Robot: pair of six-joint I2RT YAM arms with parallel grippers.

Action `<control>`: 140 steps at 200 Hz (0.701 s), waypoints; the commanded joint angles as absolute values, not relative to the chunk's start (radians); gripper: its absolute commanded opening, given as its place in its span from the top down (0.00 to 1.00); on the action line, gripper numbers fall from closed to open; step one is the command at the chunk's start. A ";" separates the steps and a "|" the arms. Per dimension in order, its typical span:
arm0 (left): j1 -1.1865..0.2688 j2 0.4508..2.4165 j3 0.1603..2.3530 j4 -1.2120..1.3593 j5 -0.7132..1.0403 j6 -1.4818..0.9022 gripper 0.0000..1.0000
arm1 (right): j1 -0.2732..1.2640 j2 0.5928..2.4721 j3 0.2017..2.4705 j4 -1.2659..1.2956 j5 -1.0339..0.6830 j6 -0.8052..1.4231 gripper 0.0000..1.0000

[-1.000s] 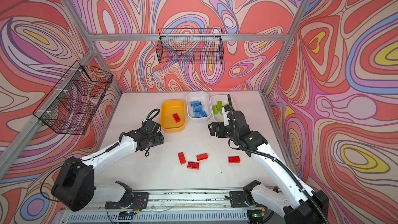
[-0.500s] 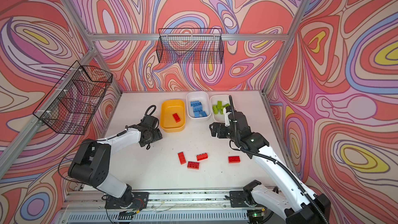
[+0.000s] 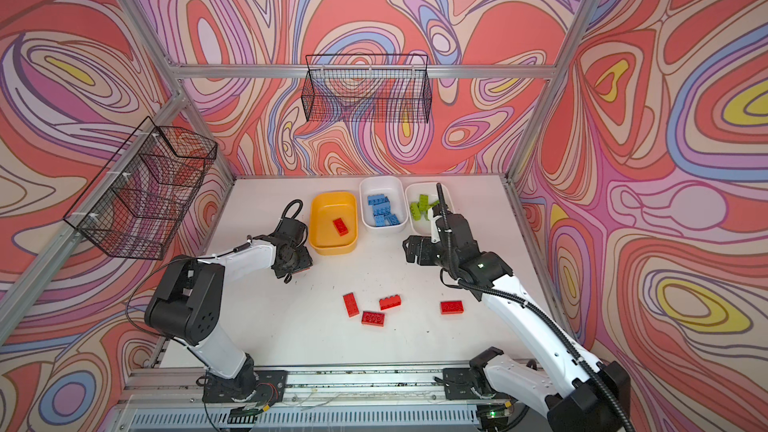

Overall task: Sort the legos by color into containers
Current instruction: 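Carry the red 2x4 brick with the left gripper into the yellow tray and release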

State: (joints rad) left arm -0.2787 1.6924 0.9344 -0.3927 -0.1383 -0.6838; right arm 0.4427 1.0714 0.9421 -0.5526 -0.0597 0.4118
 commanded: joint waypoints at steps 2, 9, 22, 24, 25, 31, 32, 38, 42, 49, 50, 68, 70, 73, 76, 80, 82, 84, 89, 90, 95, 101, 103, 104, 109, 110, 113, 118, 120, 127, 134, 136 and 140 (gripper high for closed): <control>-0.274 1.690 0.928 -0.432 -0.132 -0.673 0.39 | 0.444 1.085 0.952 -0.530 -0.053 0.405 0.02; -0.274 1.695 0.929 -0.437 -0.135 -0.668 0.43 | 0.445 1.089 0.953 -0.529 -0.053 0.405 0.02; -0.274 1.704 0.936 -0.451 -0.137 -0.663 0.52 | 0.445 1.091 0.956 -0.528 -0.059 0.404 0.02; -0.274 1.705 0.937 -0.453 -0.135 -0.663 0.53 | 0.445 1.091 0.956 -0.527 -0.060 0.404 0.02; -0.274 1.706 0.937 -0.454 -0.135 -0.663 0.54 | 0.445 1.091 0.957 -0.527 -0.060 0.404 0.02; -0.275 1.707 0.939 -0.459 -0.131 -0.661 0.56 | 0.445 1.091 0.959 -0.528 -0.060 0.403 0.02; -0.275 1.707 0.939 -0.459 -0.130 -0.661 0.57 | 0.445 1.091 0.959 -0.528 -0.060 0.403 0.02; -0.275 1.706 0.939 -0.465 -0.128 -0.661 0.59 | 0.444 1.091 0.961 -0.529 -0.060 0.404 0.02; -0.274 1.704 0.939 -0.467 -0.126 -0.661 0.60 | 0.445 1.088 0.962 -0.528 -0.061 0.405 0.02; -0.275 1.698 0.938 -0.471 -0.126 -0.660 0.60 | 0.445 1.086 0.963 -0.530 -0.060 0.404 0.02; -0.275 1.696 0.937 -0.473 -0.126 -0.661 0.60 | 0.445 1.085 0.963 -0.530 -0.060 0.404 0.02; -0.275 1.665 0.930 -0.494 -0.131 -0.658 0.62 | 0.444 1.078 0.966 -0.532 -0.060 0.403 0.02; -0.275 1.660 0.930 -0.497 -0.133 -0.658 0.62 | 0.444 1.077 0.966 -0.533 -0.060 0.402 0.02; -0.274 1.653 0.929 -0.504 -0.134 -0.658 0.62 | 0.445 1.076 0.966 -0.534 -0.060 0.403 0.02; -0.275 1.646 0.928 -0.509 -0.136 -0.658 0.62 | 0.445 1.075 0.966 -0.534 -0.060 0.403 0.02; -0.274 1.634 0.927 -0.515 -0.139 -0.658 0.62 | 0.444 1.074 0.966 -0.533 -0.062 0.403 0.02; -0.274 1.629 0.925 -0.518 -0.139 -0.658 0.62 | 0.445 1.073 0.966 -0.532 -0.062 0.403 0.02; -0.274 1.623 0.925 -0.522 -0.140 -0.658 0.62 | 0.445 1.073 0.966 -0.532 -0.061 0.403 0.02; -0.275 1.607 0.924 -0.529 -0.143 -0.658 0.62 | 0.445 1.071 0.965 -0.532 -0.065 0.405 0.02; -0.274 1.605 0.924 -0.531 -0.143 -0.658 0.62 | 0.445 1.071 0.965 -0.532 -0.065 0.404 0.02; -0.275 1.589 0.922 -0.540 -0.145 -0.659 0.62 | 0.444 1.069 0.965 -0.531 -0.066 0.404 0.02; -0.275 1.569 0.922 -0.551 -0.147 -0.658 0.62 | 0.445 1.068 0.965 -0.530 -0.070 0.404 0.02; -0.275 1.564 0.923 -0.554 -0.150 -0.658 0.62 | 0.444 1.068 0.965 -0.529 -0.071 0.404 0.02; -0.275 1.560 0.923 -0.556 -0.150 -0.658 0.62 | 0.444 1.068 0.965 -0.529 -0.071 0.405 0.02; -0.274 1.545 0.923 -0.565 -0.153 -0.657 0.62 | 0.444 1.065 0.965 -0.529 -0.072 0.404 0.02; -0.273 1.543 0.923 -0.566 -0.153 -0.657 0.62 | 0.444 1.065 0.965 -0.529 -0.073 0.404 0.02; -0.274 1.535 0.925 -0.570 -0.155 -0.657 0.62 | 0.444 1.065 0.964 -0.527 -0.073 0.405 0.02; -0.275 1.523 0.926 -0.575 -0.158 -0.655 0.62 | 0.444 1.062 0.962 -0.528 -0.073 0.405 0.02; -0.275 1.519 0.925 -0.578 -0.160 -0.655 0.62 | 0.444 1.062 0.962 -0.527 -0.074 0.404 0.02; -0.275 1.509 0.926 -0.583 -0.166 -0.654 0.62 | 0.445 1.059 0.961 -0.525 -0.073 0.405 0.02; -0.275 1.505 0.928 -0.588 -0.168 -0.651 0.62 | 0.444 1.057 0.958 -0.525 -0.072 0.404 0.02; -0.275 1.505 0.930 -0.590 -0.168 -0.651 0.62 | 0.444 1.056 0.957 -0.526 -0.073 0.405 0.02; -0.275 1.505 0.931 -0.594 -0.169 -0.649 0.62 | 0.445 1.054 0.956 -0.525 -0.072 0.404 0.02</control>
State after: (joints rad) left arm -0.2756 1.5326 0.9264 -0.5213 -0.1390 -0.6575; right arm 0.4427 1.0782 0.9443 -0.5369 -0.0681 0.4099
